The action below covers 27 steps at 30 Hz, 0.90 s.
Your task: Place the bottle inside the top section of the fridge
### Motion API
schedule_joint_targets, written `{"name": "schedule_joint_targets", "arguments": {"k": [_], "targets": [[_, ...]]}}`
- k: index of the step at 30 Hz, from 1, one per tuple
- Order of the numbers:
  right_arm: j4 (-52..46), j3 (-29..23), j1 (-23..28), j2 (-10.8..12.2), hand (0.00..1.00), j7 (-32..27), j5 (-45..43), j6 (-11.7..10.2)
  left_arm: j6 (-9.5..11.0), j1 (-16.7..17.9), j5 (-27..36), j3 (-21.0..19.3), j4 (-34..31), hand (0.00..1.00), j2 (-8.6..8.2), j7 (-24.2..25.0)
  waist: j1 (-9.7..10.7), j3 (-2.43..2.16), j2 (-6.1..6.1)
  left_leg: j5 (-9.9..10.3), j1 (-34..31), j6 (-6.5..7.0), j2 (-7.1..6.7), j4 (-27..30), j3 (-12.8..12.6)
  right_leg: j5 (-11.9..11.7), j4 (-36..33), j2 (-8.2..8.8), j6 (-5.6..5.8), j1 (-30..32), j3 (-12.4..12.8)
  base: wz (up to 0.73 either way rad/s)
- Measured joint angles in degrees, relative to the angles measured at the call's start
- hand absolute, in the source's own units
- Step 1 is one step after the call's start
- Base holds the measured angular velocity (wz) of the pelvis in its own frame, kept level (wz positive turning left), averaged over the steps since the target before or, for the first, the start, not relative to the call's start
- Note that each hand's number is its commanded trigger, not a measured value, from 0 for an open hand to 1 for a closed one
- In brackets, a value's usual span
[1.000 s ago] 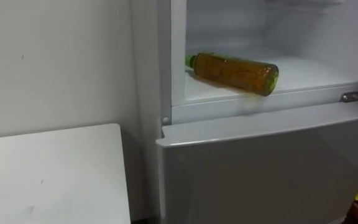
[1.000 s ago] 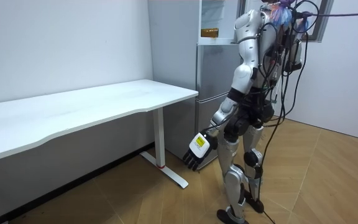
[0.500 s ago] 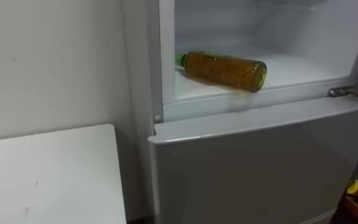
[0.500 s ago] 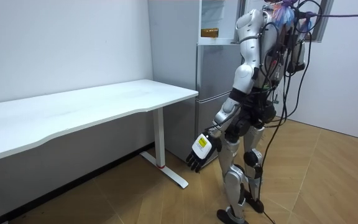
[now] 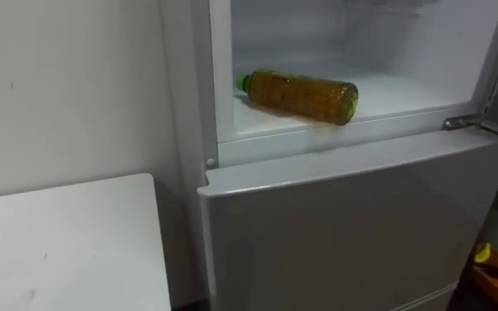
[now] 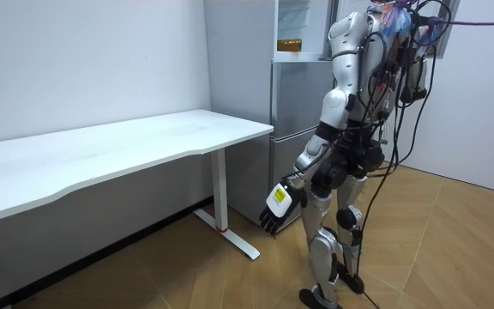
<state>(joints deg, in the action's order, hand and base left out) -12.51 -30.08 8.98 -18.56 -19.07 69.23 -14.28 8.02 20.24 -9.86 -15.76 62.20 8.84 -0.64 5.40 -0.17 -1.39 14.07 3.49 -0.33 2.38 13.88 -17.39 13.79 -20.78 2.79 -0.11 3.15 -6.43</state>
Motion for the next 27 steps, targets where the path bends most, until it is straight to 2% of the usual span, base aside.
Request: {"name": "schedule_joint_targets", "arguments": {"k": [2, 5, 8, 9, 14, 21, 27], "targets": [[-0.9, 0.8, 0.0, 0.4, 0.0, 0.0, 0.0, -0.1, 0.0, -0.7, -1.1, 0.0, 0.0, 0.0, -0.02, -0.2, -0.2, 0.01, 0.23, 0.0, 0.0, 0.03, 0.02, 0.3, -0.4, 0.0, -0.3, 0.01, -0.03, 0.1, 0.2, -0.08], [-1.4, 3.1, 0.0, 0.8, 0.0, 0.0, -0.1, -1.8, 0.9, -1.3, -1.8, 0.2, 0.0, 0.0, -0.09, -0.4, -0.8, 0.12, 0.46, 0.2, 0.1, 0.1, 0.1, 0.9, -0.6, 0.1, -1.0, 0.05, -0.16, 0.2, 0.3, -0.04], [-1.8, 5.5, 0.0, 2.3, 0.0, 0.2, -2.7, -3.3, 1.1, -1.4, -2.2, 0.5, 0.3, 0.0, -0.15, -0.4, -1.2, 0.14, 0.59, 0.2, -0.1, 0.11, 0.28, 0.9, -0.5, 0.0, -1.0, -0.06, -0.32, 0.2, 0.4, 0.0], [-1.9, 6.3, 0.0, 2.9, 0.0, 0.5, -4.3, -3.4, 1.1, -1.2, -2.2, 0.9, 0.5, 0.0, -0.19, -0.4, -1.2, 0.12, 0.71, 0.2, -0.1, 0.13, 0.29, 0.9, -0.5, 0.0, -1.0, -0.07, -0.36, 0.2, 0.4, 0.0], [-2.4, 10.1, 0.0, 3.1, 0.0, 2.3, -4.5, -3.4, 1.1, -0.6, -2.1, 2.2, 0.9, 0.0, -0.24, -0.5, -1.4, 0.07, 1.12, 0.2, -0.1, 0.16, 0.28, 0.9, -0.1, -0.3, -1.0, -0.08, -0.43, 0.3, 0.3, -0.02], [-4.3, 16.1, 0.0, 3.3, 0.0, 3.8, -4.6, -3.5, 1.0, -0.9, -2.2, 6.5, 0.9, 0.0, -0.19, -1.4, -1.5, -0.03, 1.27, 0.2, -1.1, 0.15, 0.39, 1.6, 0.3, -0.5, -0.9, -0.25, -0.58, 1.2, 0.3, -0.02], [-4.6, 21.5, 0.0, 4.2, 0.0, 5.5, -6.7, -3.5, 0.9, -2.2, -2.0, 10.5, 0.8, 0.0, 0.19, -1.4, -2.9, -0.07, 1.33, 0.3, -1.0, 0.03, 0.77, 2.0, 0.3, -0.8, -0.2, -0.6, -0.75, 0.8, 0.3, -0.01]]}}
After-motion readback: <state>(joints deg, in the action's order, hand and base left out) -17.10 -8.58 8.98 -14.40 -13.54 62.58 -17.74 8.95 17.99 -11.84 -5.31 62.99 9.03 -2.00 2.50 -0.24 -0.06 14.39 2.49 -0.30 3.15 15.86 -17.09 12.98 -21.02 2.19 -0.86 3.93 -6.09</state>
